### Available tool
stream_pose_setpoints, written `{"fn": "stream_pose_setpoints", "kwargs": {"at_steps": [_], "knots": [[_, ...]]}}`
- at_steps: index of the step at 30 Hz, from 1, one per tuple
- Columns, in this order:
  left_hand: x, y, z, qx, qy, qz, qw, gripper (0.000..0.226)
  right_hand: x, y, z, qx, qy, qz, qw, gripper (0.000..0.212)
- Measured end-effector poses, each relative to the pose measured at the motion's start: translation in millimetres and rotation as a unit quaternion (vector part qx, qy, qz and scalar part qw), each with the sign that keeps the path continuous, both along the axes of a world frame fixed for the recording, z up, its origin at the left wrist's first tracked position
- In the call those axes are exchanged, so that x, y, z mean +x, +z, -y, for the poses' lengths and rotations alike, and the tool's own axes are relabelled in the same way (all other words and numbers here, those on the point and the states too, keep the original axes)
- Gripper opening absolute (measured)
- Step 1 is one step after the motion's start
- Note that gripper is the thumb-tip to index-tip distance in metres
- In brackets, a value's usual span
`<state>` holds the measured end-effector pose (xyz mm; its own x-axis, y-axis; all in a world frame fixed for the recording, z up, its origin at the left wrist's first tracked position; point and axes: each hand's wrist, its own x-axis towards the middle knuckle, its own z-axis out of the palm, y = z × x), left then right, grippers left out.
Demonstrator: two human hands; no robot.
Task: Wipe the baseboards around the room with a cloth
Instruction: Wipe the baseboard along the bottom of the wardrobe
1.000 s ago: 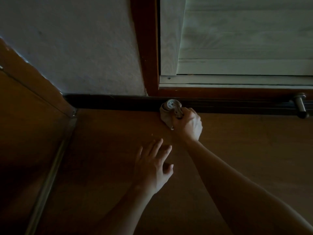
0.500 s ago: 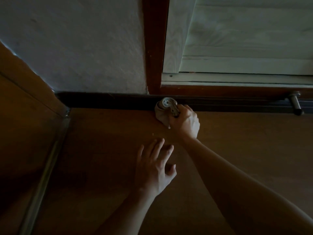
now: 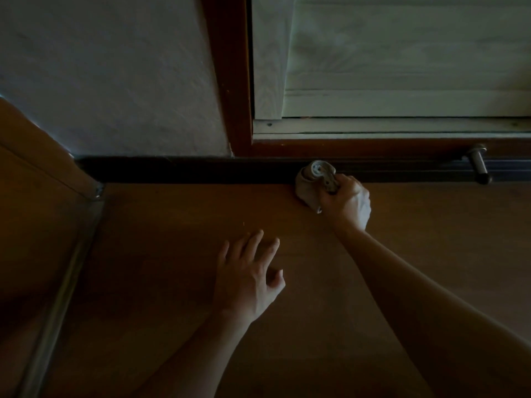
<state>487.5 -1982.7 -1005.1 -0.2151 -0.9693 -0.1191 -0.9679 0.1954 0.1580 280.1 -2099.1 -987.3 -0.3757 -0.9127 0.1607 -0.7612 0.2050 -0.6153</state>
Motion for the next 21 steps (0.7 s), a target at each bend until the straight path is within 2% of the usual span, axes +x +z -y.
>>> {"fn": "stream_pose_setpoints", "kwargs": {"at_steps": [3,8,10,14,15,18,21], "knots": [[-2.6,3.3,1.0,0.0,0.004,0.011,1.0,0.07,-5.2,1.8,-3.2,0.0,-0.038,0.011,0.999,0.02],[-8.9,4.7,2.5,-0.012,0.009,0.007,1.0,0.066,17.0,12.0,2.2,0.006,0.055,0.014,0.998,0.025],[-10.8,2.9,5.4,-0.003,-0.002,0.009,1.0,0.068,12.0,14.1,2.6,0.008,0.041,0.028,0.999,0.033],[-18.4,-1.9,3.8,0.001,-0.004,-0.019,1.0,0.068,11.3,9.1,-2.3,0.006,0.028,0.027,0.999,0.029],[-21.1,-2.5,2.3,0.001,0.003,-0.024,1.0,0.068,17.4,9.8,-1.3,0.01,0.049,0.029,0.998,0.034],[-28.4,-3.0,0.1,-0.009,0.027,-0.028,0.999,0.066,32.8,15.6,4.1,0.022,0.102,0.056,0.993,0.069],[-31.4,-2.7,2.0,-0.015,0.025,-0.027,0.999,0.065,21.6,14.3,3.6,0.015,0.089,0.056,0.994,0.074]]}}
